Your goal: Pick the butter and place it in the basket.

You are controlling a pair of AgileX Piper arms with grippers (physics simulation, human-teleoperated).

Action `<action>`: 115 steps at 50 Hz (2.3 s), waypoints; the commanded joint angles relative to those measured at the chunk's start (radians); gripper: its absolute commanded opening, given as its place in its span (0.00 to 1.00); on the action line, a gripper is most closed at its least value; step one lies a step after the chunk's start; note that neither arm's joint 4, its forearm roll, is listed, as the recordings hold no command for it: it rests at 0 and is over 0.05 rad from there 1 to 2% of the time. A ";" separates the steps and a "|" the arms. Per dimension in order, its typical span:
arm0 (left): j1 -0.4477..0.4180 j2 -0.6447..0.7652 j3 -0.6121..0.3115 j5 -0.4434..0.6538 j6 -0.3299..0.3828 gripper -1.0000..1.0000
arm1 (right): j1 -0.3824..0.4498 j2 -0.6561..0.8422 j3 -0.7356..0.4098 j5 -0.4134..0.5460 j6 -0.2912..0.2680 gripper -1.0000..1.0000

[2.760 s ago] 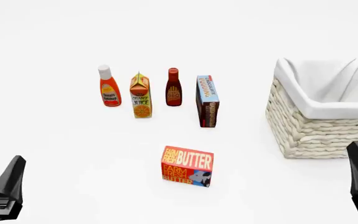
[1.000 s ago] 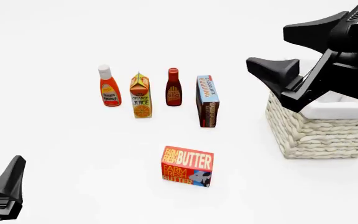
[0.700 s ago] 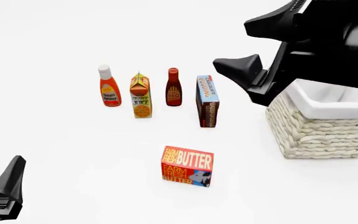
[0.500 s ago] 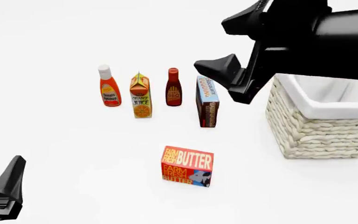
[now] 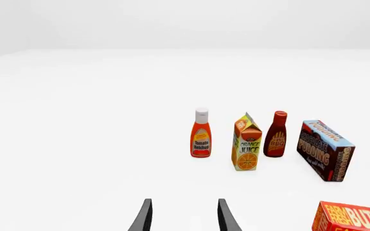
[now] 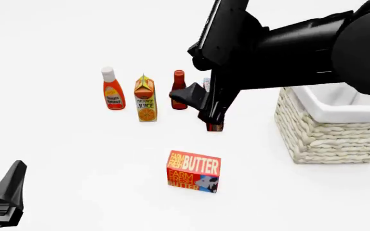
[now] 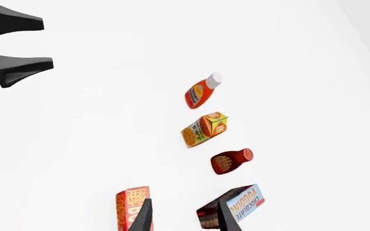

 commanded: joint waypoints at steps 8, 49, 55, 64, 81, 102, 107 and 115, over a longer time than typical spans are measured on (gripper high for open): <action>0.000 0.000 0.000 0.000 0.000 1.00 | -0.036 0.130 -0.065 0.028 -0.048 1.00; 0.000 0.000 0.000 0.000 0.000 1.00 | 0.103 0.248 0.022 0.052 0.005 1.00; 0.000 0.000 0.000 0.000 0.000 1.00 | 0.095 0.263 0.036 0.034 0.004 1.00; 0.000 0.000 0.000 0.000 0.000 1.00 | 0.086 0.302 0.061 -0.004 0.003 1.00; 0.000 0.000 0.000 0.000 0.000 1.00 | 0.073 0.351 0.082 -0.057 0.017 1.00; 0.000 0.000 0.000 0.000 0.000 1.00 | 0.052 0.402 0.123 -0.123 0.039 1.00; 0.000 0.000 0.000 0.000 0.000 1.00 | 0.040 0.417 0.138 -0.141 0.039 1.00; 0.000 0.000 0.000 0.000 0.000 1.00 | 0.015 0.435 0.132 -0.149 0.036 1.00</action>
